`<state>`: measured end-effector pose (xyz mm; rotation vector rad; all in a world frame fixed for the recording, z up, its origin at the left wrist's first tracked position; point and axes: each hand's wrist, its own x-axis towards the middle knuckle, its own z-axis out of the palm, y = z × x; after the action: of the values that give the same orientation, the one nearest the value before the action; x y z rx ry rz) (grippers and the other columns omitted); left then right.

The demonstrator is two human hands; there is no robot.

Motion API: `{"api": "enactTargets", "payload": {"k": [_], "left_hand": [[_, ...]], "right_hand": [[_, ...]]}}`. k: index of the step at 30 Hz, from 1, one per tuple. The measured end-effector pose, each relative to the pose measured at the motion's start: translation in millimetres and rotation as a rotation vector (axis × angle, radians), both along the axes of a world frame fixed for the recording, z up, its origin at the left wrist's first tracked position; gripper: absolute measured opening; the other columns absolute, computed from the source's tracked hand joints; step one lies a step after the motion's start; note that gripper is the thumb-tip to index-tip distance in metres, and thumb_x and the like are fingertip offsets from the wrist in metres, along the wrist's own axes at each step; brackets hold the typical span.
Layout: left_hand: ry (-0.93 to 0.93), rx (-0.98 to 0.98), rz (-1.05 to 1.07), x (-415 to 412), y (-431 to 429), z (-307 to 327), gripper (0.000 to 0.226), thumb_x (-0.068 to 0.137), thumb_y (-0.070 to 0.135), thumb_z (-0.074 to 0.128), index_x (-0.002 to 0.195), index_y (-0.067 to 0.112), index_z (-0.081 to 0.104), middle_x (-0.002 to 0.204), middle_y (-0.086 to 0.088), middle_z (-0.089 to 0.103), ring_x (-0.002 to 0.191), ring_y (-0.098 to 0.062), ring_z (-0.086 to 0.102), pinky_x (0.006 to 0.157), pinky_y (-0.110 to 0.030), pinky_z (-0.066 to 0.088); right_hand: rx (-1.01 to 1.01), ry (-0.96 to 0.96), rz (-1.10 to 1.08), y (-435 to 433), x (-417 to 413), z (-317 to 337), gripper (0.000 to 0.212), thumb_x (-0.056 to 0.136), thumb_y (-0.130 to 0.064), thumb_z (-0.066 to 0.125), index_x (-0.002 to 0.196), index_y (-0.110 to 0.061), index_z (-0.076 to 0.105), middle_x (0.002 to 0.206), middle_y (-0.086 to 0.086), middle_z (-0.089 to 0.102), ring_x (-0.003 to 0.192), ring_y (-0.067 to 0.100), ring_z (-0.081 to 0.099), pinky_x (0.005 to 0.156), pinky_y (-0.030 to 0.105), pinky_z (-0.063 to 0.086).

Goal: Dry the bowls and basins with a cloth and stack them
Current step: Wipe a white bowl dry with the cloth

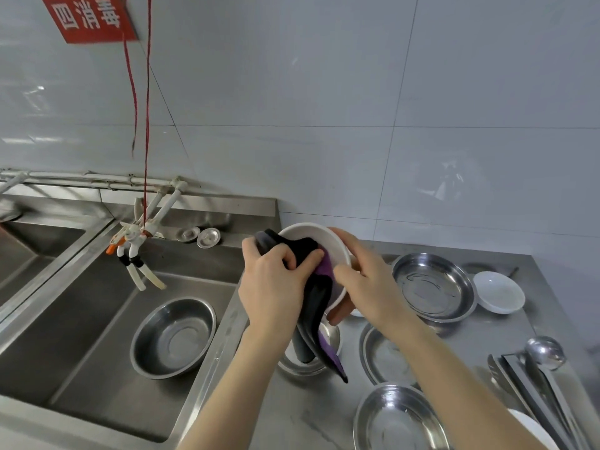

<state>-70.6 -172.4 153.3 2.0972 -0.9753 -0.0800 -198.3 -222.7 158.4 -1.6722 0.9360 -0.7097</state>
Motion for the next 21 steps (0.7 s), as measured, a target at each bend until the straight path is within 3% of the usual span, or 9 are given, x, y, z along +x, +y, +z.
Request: {"api": "enactTargets", "payload": {"k": [2, 4, 8, 10, 12, 14, 17, 19, 21], "left_hand": [[-0.055, 0.041, 0.041, -2.0, -1.0, -0.9, 0.05, 0.083, 0.063, 0.059, 0.067, 0.016, 0.05, 0.098, 0.005, 0.042, 0.064, -0.015, 0.048, 0.052, -0.027, 0.029], [-0.076, 0.132, 0.02, -4.2, -1.4, -0.4, 0.042, 0.09, 0.059, 0.052, 0.079, 0.019, 0.054, 0.102, 0.003, 0.043, 0.068, -0.018, 0.047, 0.058, -0.03, 0.031], [0.102, 0.056, -0.232, -6.7, 3.1, -6.7, 0.019, 0.091, 0.044, 0.058, 0.1, 0.028, 0.058, 0.117, 0.002, 0.041, 0.091, -0.016, 0.052, 0.078, -0.027, 0.038], [0.125, 0.038, -0.352, -13.0, 13.1, -15.5, 0.025, 0.094, 0.044, 0.051, 0.116, 0.036, 0.059, 0.145, -0.002, 0.03, 0.129, -0.023, 0.034, 0.1, -0.023, 0.027], [-0.087, 0.051, -0.352, -22.7, 25.5, -27.9, 0.034, 0.096, 0.049, 0.036, 0.119, 0.042, 0.059, 0.161, -0.001, 0.006, 0.142, -0.02, 0.009, 0.112, -0.03, 0.014], [-0.325, 0.047, -0.258, -33.0, 32.7, -31.7, 0.034, 0.096, 0.045, 0.036, 0.114, 0.037, 0.063, 0.158, -0.008, 0.014, 0.142, -0.029, 0.014, 0.116, -0.042, 0.017], [-0.437, 0.01, -0.269, -35.0, 31.7, -30.3, 0.03, 0.096, 0.036, 0.04, 0.112, 0.03, 0.065, 0.141, -0.002, 0.04, 0.133, -0.027, 0.034, 0.115, -0.048, 0.019], [-0.441, 0.018, -0.387, -28.1, 29.0, -29.9, 0.034, 0.098, 0.032, 0.036, 0.121, 0.027, 0.061, 0.139, 0.007, 0.048, 0.138, -0.019, 0.036, 0.12, -0.048, 0.005], [-0.477, 0.058, -0.489, -19.8, 25.3, -26.1, 0.038, 0.1, 0.031, 0.029, 0.13, 0.027, 0.053, 0.144, 0.012, 0.046, 0.145, -0.01, 0.025, 0.119, -0.051, -0.008]], "right_hand": [[-0.031, -0.01, -0.027, 1.8, 0.0, -3.3, 0.057, 0.085, -0.011, 0.046, 0.133, -0.042, 0.051, 0.092, 0.018, 0.064, 0.066, 0.046, 0.062, 0.06, 0.051, 0.058], [-0.032, -0.038, -0.062, 1.8, 0.2, -3.5, 0.056, 0.087, -0.009, 0.046, 0.133, -0.041, 0.051, 0.092, 0.014, 0.062, 0.068, 0.04, 0.064, 0.054, 0.04, 0.057], [-0.023, -0.125, -0.157, -4.5, -1.6, 1.5, 0.054, 0.083, -0.012, 0.046, 0.124, -0.046, 0.054, 0.099, -0.003, 0.064, 0.082, 0.022, 0.066, 0.058, 0.041, 0.061], [0.032, -0.178, -0.2, -12.2, -4.0, 2.5, 0.054, 0.088, -0.005, 0.046, 0.125, -0.043, 0.055, 0.1, 0.0, 0.064, 0.082, 0.022, 0.066, 0.052, 0.042, 0.06], [0.045, -0.185, -0.229, -16.8, -6.1, 1.4, 0.053, 0.087, -0.005, 0.046, 0.123, -0.043, 0.057, 0.092, -0.002, 0.066, 0.075, 0.019, 0.063, 0.054, 0.04, 0.058], [0.034, -0.16, -0.214, -16.1, -4.1, -0.5, 0.054, 0.086, -0.007, 0.047, 0.121, -0.047, 0.057, 0.088, -0.003, 0.067, 0.074, 0.02, 0.062, 0.059, 0.046, 0.059], [0.061, -0.185, -0.218, -13.2, -0.2, -3.6, 0.053, 0.09, -0.005, 0.047, 0.12, -0.047, 0.058, 0.086, -0.007, 0.068, 0.075, 0.012, 0.061, 0.067, 0.041, 0.059], [0.048, -0.182, -0.232, -13.7, 0.3, -4.7, 0.052, 0.09, -0.005, 0.047, 0.119, -0.046, 0.059, 0.083, -0.01, 0.068, 0.073, 0.009, 0.06, 0.07, 0.038, 0.056], [0.019, -0.167, -0.232, -12.8, -0.5, -3.9, 0.05, 0.09, -0.005, 0.047, 0.121, -0.043, 0.059, 0.089, -0.002, 0.069, 0.077, 0.017, 0.062, 0.073, 0.04, 0.056]]}}
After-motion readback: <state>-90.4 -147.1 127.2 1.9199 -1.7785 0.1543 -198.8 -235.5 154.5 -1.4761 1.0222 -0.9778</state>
